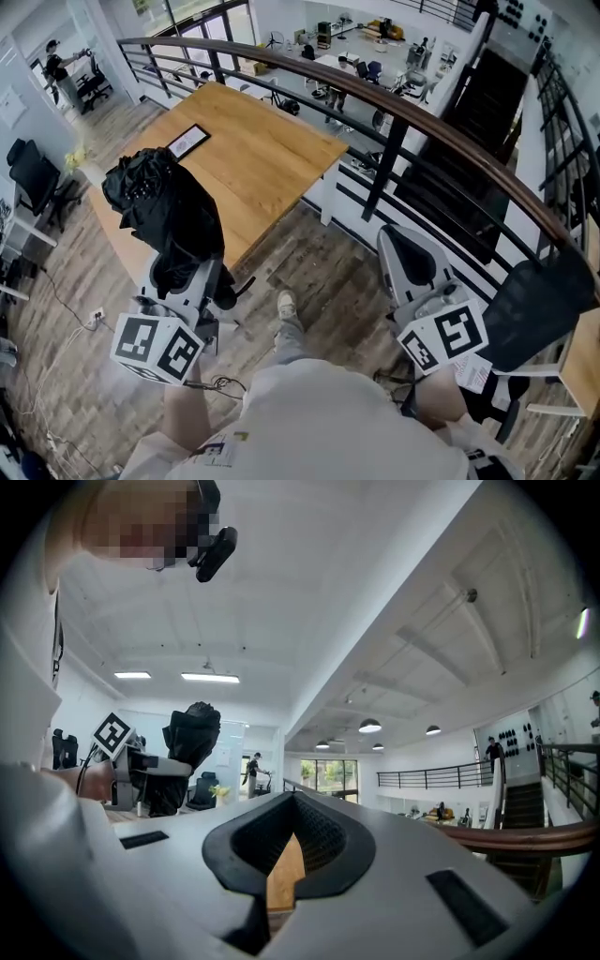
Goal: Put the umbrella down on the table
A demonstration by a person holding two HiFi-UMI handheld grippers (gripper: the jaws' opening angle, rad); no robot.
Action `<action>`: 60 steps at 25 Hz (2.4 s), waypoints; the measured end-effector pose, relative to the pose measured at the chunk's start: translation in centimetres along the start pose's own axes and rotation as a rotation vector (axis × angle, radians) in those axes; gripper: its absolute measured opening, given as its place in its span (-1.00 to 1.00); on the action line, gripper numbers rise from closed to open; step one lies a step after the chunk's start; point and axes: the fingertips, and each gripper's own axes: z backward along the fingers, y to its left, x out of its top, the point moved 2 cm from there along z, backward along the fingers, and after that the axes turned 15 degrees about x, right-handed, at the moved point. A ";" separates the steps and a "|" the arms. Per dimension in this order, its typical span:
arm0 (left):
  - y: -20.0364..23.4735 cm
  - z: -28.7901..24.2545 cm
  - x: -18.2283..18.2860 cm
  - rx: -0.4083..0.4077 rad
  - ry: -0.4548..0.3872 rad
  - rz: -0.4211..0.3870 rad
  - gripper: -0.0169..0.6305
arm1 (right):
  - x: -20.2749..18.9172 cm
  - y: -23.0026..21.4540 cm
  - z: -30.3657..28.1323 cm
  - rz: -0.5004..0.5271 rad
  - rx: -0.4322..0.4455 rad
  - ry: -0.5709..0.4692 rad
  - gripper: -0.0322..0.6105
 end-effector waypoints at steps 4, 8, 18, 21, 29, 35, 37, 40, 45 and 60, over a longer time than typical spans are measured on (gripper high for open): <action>2.7 -4.8 -0.7 -0.018 0.027 -0.016 -0.08 | -1.3 -1.9 -5.2 -0.007 0.004 0.028 -0.81; 5.5 -10.5 -0.9 -0.032 0.059 -0.019 -0.08 | -1.8 -4.9 -10.5 -0.022 -0.007 0.048 -0.82; 12.1 -25.6 -1.6 -0.092 0.133 -0.065 -0.08 | -5.2 -12.3 -24.4 -0.094 -0.017 0.109 -0.81; 13.6 -29.5 -1.7 -0.112 0.148 -0.093 -0.08 | -5.7 -14.3 -27.6 -0.101 -0.028 0.121 -0.81; 15.4 -39.4 -1.5 -0.191 0.164 -0.176 -0.08 | -7.1 -18.2 -32.8 -0.130 -0.048 0.149 -0.81; 14.8 -45.3 -2.5 -0.203 0.203 -0.221 -0.08 | -7.6 -21.0 -34.0 -0.133 -0.055 0.166 -0.81; 13.9 -47.2 -2.6 -0.199 0.217 -0.233 -0.08 | -7.8 -22.7 -33.9 -0.156 -0.053 0.157 -0.81; 12.7 -49.1 -3.1 -0.187 0.254 -0.259 -0.08 | -7.9 -24.4 -33.6 -0.185 -0.041 0.157 -0.81; 12.0 -51.9 -4.8 -0.186 0.320 -0.318 -0.08 | -7.8 -25.7 -34.7 -0.213 0.003 0.134 -0.81; 8.5 -63.7 -14.0 -0.273 0.548 -0.440 -0.08 | -14.3 -29.9 -39.3 -0.317 0.083 0.198 -0.81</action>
